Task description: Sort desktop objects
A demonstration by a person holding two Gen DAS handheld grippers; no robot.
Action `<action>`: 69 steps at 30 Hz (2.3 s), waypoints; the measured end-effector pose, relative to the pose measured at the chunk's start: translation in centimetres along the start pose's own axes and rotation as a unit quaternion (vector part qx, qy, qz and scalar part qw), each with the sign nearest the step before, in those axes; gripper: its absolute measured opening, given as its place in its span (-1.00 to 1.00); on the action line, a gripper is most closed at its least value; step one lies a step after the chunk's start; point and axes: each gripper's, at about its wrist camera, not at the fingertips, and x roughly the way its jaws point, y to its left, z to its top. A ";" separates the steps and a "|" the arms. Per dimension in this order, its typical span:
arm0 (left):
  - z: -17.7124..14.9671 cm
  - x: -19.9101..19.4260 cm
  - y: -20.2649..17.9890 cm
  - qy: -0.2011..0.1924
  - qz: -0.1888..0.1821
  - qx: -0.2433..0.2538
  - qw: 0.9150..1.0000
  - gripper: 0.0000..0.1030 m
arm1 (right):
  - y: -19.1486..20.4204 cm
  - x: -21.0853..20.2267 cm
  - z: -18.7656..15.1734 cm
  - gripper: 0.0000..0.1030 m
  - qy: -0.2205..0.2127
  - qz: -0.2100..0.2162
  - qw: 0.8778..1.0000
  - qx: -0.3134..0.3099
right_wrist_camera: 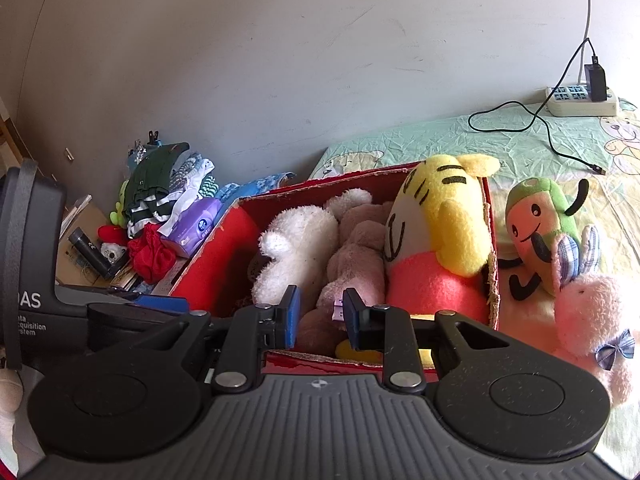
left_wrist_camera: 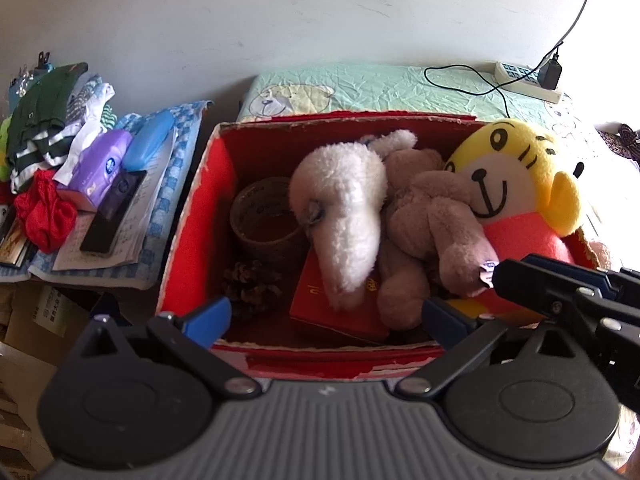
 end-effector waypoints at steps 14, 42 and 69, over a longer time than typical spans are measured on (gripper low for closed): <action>-0.3 -2.1 -0.4 -0.014 0.025 -0.009 1.000 0.97 | -0.3 -1.0 0.3 -0.47 0.001 0.021 1.000 -0.024; -3.8 -2.9 -6.9 0.031 0.035 -0.035 0.998 0.97 | -5.0 -5.0 -0.2 -0.47 0.026 0.078 0.995 -0.054; -5.1 0.4 -24.0 0.031 -0.135 0.086 0.987 0.92 | -21.1 -9.8 -1.6 -0.47 0.042 0.003 0.995 0.085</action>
